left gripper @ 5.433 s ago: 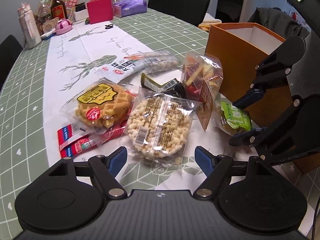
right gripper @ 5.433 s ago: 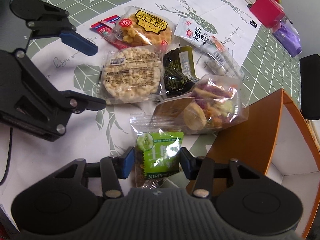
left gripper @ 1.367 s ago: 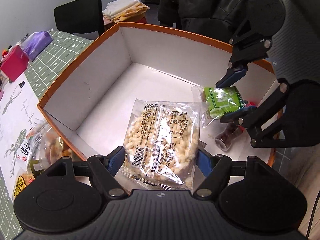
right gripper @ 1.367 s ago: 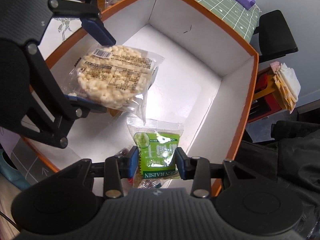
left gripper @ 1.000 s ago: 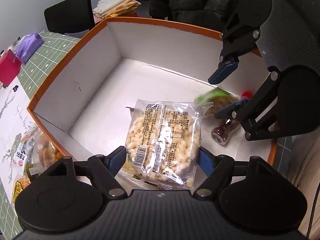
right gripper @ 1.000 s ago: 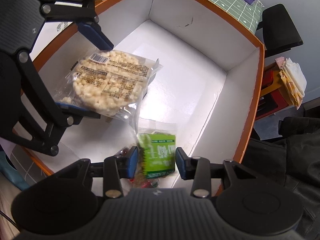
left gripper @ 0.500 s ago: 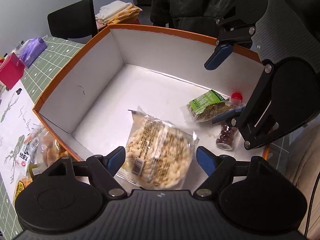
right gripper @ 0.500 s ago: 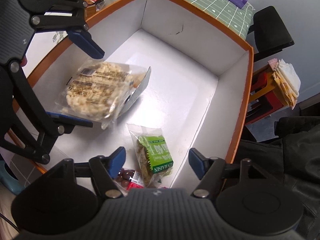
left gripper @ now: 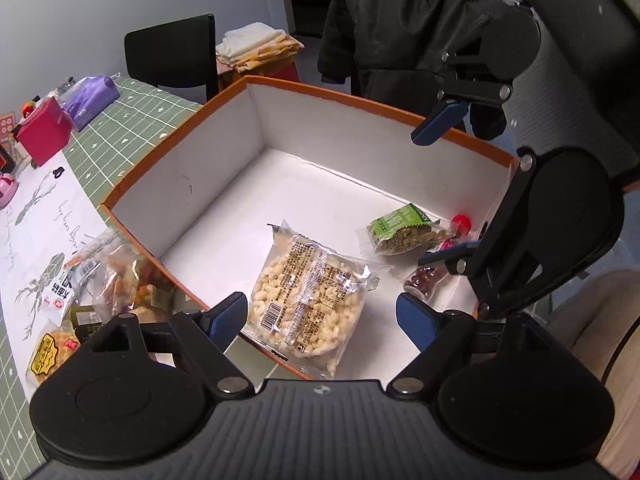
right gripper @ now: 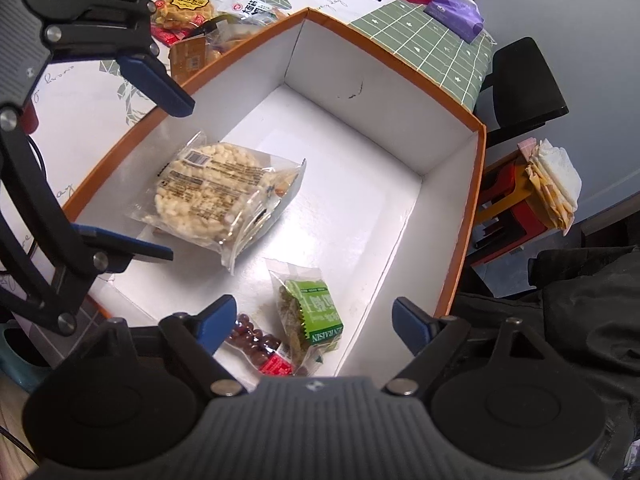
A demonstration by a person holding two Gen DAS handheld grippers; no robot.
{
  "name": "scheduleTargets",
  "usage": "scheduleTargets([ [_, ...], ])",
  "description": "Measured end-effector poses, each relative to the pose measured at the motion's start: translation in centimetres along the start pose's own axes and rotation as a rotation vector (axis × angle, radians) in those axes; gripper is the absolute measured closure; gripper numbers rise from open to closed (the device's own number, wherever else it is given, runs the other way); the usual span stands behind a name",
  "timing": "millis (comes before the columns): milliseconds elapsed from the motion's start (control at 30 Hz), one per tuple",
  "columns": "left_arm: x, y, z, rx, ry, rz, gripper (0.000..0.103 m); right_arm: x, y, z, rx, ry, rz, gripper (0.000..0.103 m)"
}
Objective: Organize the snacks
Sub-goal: 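Withdraw both tools from the box toward the remaining snacks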
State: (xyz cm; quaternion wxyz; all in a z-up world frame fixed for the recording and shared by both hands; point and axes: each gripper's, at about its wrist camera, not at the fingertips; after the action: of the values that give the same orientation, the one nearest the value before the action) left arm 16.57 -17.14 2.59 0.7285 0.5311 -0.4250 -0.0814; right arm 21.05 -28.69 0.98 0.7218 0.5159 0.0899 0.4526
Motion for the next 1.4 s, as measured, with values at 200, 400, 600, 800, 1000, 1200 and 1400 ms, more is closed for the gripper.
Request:
scheduleTargets([
  [200, -1.1, 2.5, -0.1, 0.045, 0.089, 0.054, 0.005, 0.4, 2.0, -1.4, -0.054, -0.026, 0.043, 0.014],
  [400, -3.0, 4.6, -0.4, 0.087, 0.146, 0.069, 0.006, 1.2, 4.1, -3.1, -0.092, -0.052, 0.095, 0.012],
  [600, -5.2, 5.9, -1.6, 0.127, 0.177, 0.057, 0.011, 2.6, 6.3, -5.1, -0.102, -0.033, 0.171, 0.009],
  [800, -7.6, 7.4, -3.7, 0.155, 0.223, 0.045, 0.017, 4.7, 7.4, -7.0, -0.087, -0.007, 0.226, 0.009],
  [1000, -10.0, 8.7, -6.3, 0.184, 0.305, 0.056, 0.025, 7.1, 7.1, -9.1, -0.043, 0.018, 0.262, 0.009],
  [1200, -12.3, 8.3, -8.3, 0.22, 0.362, 0.074, 0.025, 9.6, 6.0, -11.3, 0.007, 0.05, 0.293, 0.009],
  [1400, -14.4, 6.9, -11.0, 0.218, 0.378, 0.067, 0.025, 12.0, 4.0, -12.9, 0.036, 0.097, 0.289, 0.016],
])
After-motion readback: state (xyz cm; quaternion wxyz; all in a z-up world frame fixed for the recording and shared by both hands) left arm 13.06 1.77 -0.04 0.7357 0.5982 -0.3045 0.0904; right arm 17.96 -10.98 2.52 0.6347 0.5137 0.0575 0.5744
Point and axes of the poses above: each gripper's, at about its wrist camera, not at the fingertips, and y roughly against the way its jaws point, z to its right, x to its top, and after that the axes turned 12 degrees about -x, right-handed
